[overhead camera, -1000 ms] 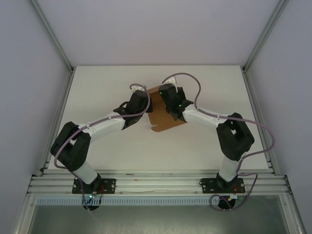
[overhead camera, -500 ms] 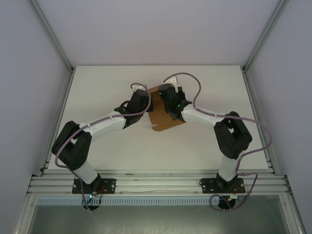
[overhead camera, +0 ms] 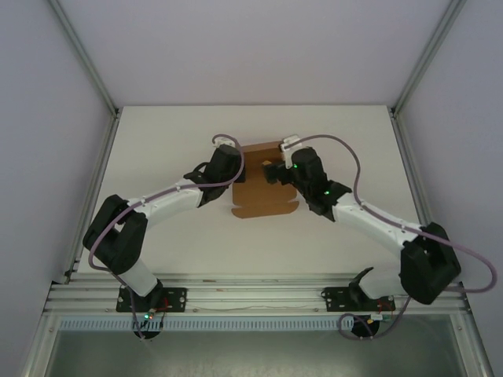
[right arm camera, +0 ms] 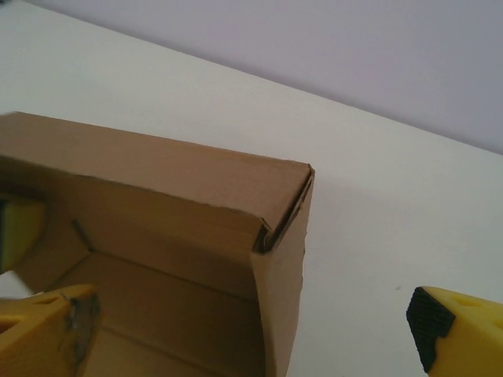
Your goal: Assemble paper box
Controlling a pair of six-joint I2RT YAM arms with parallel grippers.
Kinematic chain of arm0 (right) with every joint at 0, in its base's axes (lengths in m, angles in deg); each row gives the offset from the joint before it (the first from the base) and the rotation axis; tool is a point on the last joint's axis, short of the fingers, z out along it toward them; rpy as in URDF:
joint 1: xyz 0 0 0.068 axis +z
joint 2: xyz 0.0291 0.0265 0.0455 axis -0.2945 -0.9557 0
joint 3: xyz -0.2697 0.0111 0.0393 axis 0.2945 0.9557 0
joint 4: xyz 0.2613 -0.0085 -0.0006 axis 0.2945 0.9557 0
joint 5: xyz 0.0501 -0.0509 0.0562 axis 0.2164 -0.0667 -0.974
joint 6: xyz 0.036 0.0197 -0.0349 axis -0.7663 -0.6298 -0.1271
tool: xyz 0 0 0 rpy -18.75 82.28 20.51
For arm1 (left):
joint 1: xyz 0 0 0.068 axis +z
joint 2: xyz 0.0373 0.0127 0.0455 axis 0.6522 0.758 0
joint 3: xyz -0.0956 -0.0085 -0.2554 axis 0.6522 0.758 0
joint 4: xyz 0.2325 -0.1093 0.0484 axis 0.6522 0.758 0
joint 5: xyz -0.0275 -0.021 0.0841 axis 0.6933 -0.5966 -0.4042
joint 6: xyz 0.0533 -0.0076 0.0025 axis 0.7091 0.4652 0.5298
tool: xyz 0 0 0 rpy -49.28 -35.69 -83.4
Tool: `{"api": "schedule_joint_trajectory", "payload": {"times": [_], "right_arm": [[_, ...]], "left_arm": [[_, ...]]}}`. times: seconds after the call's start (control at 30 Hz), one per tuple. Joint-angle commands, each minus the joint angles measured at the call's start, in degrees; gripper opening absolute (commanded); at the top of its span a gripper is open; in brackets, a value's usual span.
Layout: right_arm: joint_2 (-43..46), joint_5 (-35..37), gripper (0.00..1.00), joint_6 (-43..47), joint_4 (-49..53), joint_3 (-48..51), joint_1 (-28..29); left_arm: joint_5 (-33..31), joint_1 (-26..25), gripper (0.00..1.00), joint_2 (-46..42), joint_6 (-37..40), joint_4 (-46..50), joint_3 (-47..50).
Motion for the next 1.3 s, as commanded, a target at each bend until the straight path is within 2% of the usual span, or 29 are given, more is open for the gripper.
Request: {"api": "schedule_joint_trajectory", "payload": {"times": [0.0, 0.1, 0.17, 0.27, 0.4, 0.5, 0.67, 0.87, 1.1, 1.2, 1.27], "right_arm": [[4.63, 1.22, 1.00, -3.68, 0.42, 1.52, -1.05], [7.59, 8.15, 1.00, -6.40, 2.41, 2.98, -2.33], [9.34, 10.90, 1.00, -9.60, 4.95, 3.47, -4.05], [12.67, 8.74, 1.00, -15.75, 9.97, 3.99, -8.36], [15.95, 2.61, 1.00, -20.22, 15.49, 5.49, -14.36], [16.71, 0.78, 1.00, -20.54, 19.61, 5.42, -16.26], [15.73, -1.06, 1.00, -19.49, 23.96, 4.78, -17.32], [12.43, -2.76, 1.00, -18.86, 25.15, 4.01, -18.25], [10.86, -3.11, 1.00, -18.59, 24.82, 3.45, -18.99], [11.12, -3.33, 1.00, -18.68, 24.53, 3.53, -19.34], [11.38, -3.40, 1.00, -18.67, 24.34, 3.69, -19.44]], "left_arm": [[-0.50, 0.15, 0.00, -0.41, 2.51, 1.61, -1.58], [2.47, 0.36, 0.00, -0.38, 6.69, 3.60, -2.66], [4.53, 0.36, 0.00, 0.04, 12.11, 8.59, -5.10], [7.01, 0.30, 0.00, 0.64, 23.27, 19.50, -10.34], [13.90, 0.37, 0.00, 1.21, 40.66, 35.35, -17.00], [12.55, 0.10, 0.00, 4.56, 47.48, 46.92, -22.76], [5.57, -0.44, 0.00, 12.94, 49.13, 60.80, -32.48], [-0.57, -3.35, 0.00, 21.00, 51.19, 66.35, -39.71], [-12.00, -7.29, 0.00, 34.47, 52.31, 65.30, -46.06], [-14.66, -8.03, 0.00, 37.67, 52.66, 63.30, -47.32], [-13.91, -8.32, 0.00, 38.17, 52.81, 60.76, -47.39]]}}
